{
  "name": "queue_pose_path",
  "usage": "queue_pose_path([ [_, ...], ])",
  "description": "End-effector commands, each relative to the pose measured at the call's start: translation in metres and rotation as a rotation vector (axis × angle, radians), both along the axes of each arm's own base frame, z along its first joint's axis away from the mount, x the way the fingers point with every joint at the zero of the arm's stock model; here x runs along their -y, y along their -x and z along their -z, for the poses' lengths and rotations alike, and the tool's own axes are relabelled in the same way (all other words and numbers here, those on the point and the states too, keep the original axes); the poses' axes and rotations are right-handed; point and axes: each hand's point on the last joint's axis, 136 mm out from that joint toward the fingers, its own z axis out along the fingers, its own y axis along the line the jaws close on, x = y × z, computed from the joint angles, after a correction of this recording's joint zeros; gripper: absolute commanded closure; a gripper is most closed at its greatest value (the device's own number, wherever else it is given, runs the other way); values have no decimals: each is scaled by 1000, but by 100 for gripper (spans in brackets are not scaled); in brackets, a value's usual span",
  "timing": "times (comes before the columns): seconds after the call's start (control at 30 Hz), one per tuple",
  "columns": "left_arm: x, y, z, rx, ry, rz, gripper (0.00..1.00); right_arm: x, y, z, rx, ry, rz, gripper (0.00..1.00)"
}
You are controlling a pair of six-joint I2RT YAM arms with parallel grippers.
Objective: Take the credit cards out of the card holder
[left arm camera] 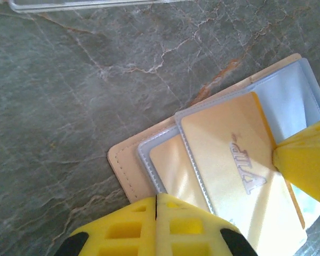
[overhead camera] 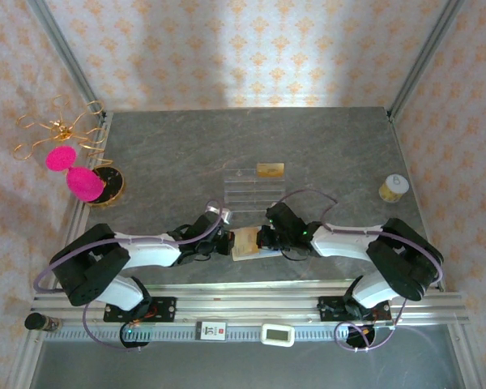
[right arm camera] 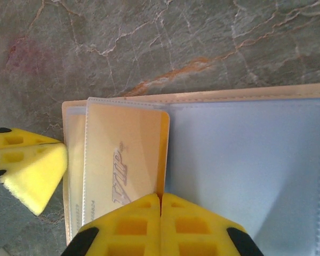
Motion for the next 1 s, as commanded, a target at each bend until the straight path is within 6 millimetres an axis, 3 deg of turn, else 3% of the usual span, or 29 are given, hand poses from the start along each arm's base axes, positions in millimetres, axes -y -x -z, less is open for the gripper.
queue_pose_path([
  [0.0,2,2,-18,52,4,28,100,7,0,3,6,19,11,100],
  [0.07,13,1,-37,100,37,48,99,1,2,2,-1,2,-18,97],
  [0.13,18,0,-42,106,36,51,95,0,-1,-1,7,7,-17,86],
  [0.37,3,-9,-54,146,2,-32,74,-3,-9,-42,133,-49,-46,67],
  [0.57,-4,-12,-60,176,3,-73,72,-16,-1,-32,73,-82,-102,68],
  [0.97,-4,-11,-59,170,-2,-63,71,-14,3,-14,34,-54,-108,70],
])
